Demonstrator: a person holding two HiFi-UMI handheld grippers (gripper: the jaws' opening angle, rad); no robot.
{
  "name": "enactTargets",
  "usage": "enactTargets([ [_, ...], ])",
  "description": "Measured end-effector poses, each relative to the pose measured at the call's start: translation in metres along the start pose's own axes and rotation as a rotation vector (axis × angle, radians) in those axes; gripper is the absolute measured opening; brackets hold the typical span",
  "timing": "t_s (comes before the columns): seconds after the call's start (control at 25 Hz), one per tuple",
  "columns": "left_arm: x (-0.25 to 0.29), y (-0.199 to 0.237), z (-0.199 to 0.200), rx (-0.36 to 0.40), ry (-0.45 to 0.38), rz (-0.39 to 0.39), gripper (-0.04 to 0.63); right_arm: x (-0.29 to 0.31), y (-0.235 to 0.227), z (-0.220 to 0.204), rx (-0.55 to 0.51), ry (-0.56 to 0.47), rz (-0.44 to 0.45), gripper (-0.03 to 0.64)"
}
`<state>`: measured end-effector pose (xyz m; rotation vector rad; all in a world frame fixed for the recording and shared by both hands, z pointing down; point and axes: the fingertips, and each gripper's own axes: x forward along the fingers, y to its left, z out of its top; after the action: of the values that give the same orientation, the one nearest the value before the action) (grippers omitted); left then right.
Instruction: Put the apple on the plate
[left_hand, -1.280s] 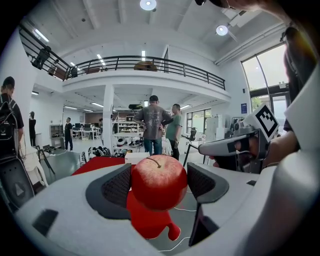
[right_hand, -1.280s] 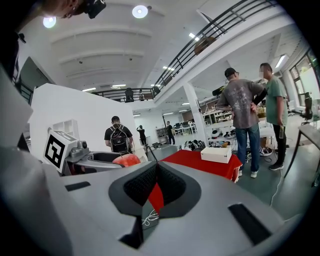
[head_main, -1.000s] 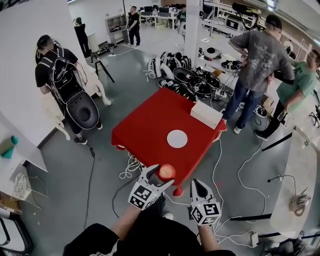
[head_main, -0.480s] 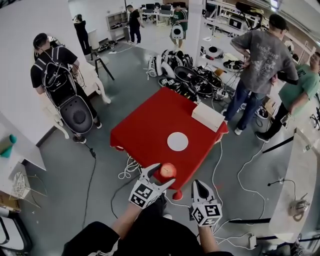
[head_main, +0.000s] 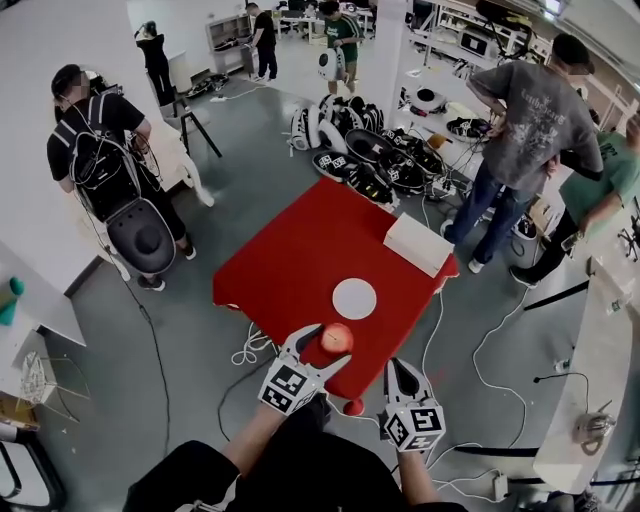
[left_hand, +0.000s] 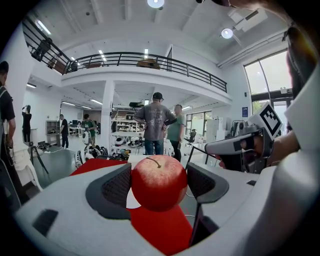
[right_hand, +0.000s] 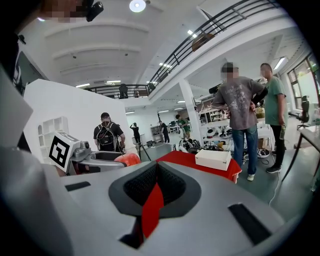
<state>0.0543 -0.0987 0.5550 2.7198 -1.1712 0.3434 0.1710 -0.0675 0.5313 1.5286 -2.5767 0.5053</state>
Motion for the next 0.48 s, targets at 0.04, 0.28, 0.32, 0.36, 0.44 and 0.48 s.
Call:
enactTargets([
  [0.04,0.004,0.008,0.0,0.0,0.003,-0.002,0.346,0.008,-0.001,0.002,0.0,0.002,-0.002,0.011],
  [0.28,0.031,0.057,0.004,0.006,0.014,-0.018,0.347,0.061,-0.004,0.014,0.002,0.023,-0.015,0.011],
  [0.32,0.035,0.066,0.005,0.009,0.014,-0.02,0.347,0.07,-0.005,0.016,0.0,0.026,-0.018,0.011],
  [0.36,0.04,0.074,0.006,0.015,0.015,-0.024,0.346,0.079,-0.006,0.018,-0.001,0.027,-0.021,0.011],
  [0.44,0.049,0.09,0.007,0.022,0.021,-0.034,0.347,0.098,-0.006,0.023,-0.003,0.03,-0.028,0.011],
  [0.48,0.053,0.098,0.006,0.023,0.026,-0.039,0.346,0.107,-0.006,0.024,-0.002,0.033,-0.032,0.011],
])
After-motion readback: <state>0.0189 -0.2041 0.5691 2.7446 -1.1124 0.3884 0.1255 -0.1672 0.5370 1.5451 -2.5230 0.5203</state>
